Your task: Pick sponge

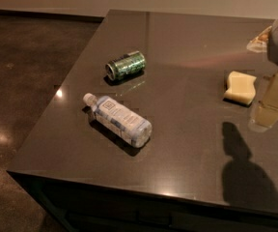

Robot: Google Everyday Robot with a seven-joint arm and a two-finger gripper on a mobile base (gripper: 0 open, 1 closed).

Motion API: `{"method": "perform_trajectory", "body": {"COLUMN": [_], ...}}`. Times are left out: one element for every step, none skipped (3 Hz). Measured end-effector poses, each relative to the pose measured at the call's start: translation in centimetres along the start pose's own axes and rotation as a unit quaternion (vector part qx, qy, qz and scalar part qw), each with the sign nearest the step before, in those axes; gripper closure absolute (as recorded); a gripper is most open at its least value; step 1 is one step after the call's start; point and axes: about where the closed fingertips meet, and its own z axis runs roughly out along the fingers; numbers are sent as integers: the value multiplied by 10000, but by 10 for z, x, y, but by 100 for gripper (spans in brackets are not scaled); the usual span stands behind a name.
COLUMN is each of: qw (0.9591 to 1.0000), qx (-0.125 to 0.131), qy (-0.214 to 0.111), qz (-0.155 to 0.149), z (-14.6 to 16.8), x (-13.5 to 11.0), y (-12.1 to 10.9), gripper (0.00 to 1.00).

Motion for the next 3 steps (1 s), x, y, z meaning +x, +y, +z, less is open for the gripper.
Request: {"method": "perform_trajectory", "body": {"qw": [10000,9996,9968], "qx": [1,-162,-310], "qy": [0,-65,10], "qz": [0,237,731], "z": [0,11,38], "x": [0,-1,-2], "y": [0,-8,-28], "gripper": [0,0,0]}}
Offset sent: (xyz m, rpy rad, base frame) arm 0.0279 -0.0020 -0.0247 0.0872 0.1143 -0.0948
